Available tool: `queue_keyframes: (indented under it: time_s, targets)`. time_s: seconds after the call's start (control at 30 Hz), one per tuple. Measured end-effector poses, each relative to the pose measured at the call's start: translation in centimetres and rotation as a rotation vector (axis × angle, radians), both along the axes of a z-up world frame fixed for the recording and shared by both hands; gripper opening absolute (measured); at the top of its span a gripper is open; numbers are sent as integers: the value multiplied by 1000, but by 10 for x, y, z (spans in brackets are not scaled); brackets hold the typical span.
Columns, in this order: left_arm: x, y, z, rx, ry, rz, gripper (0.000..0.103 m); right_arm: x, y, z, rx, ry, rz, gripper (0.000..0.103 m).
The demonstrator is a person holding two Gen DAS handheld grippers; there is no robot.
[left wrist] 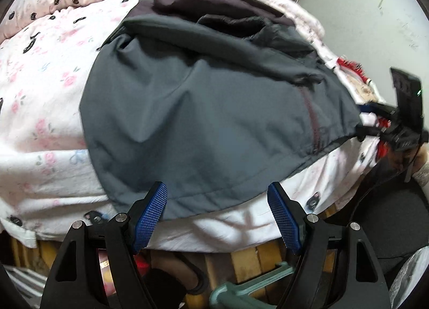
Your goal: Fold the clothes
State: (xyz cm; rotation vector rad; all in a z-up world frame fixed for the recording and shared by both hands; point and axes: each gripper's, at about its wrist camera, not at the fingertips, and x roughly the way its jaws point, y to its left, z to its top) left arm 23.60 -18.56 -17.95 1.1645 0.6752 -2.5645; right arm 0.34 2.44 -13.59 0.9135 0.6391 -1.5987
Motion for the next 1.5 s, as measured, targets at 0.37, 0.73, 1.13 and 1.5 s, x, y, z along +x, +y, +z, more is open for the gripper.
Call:
queue_keyframes:
  time_s: [0.37,0.73,1.13,1.5]
  targets:
    - [1,-8,10,13,96,17,70,-6,1,3,-51,-113,-39,89]
    - [8,-10,10,6,85,0,69,-8,-6,7,-76,-152,-55,88]
    - [53,-43,28,46,167,188,69,-6,-8,5,-68,-136,-43,88]
    - [37,-54,-9,49,-2,202,69,-6,-11,5,-63,-137,-45,88]
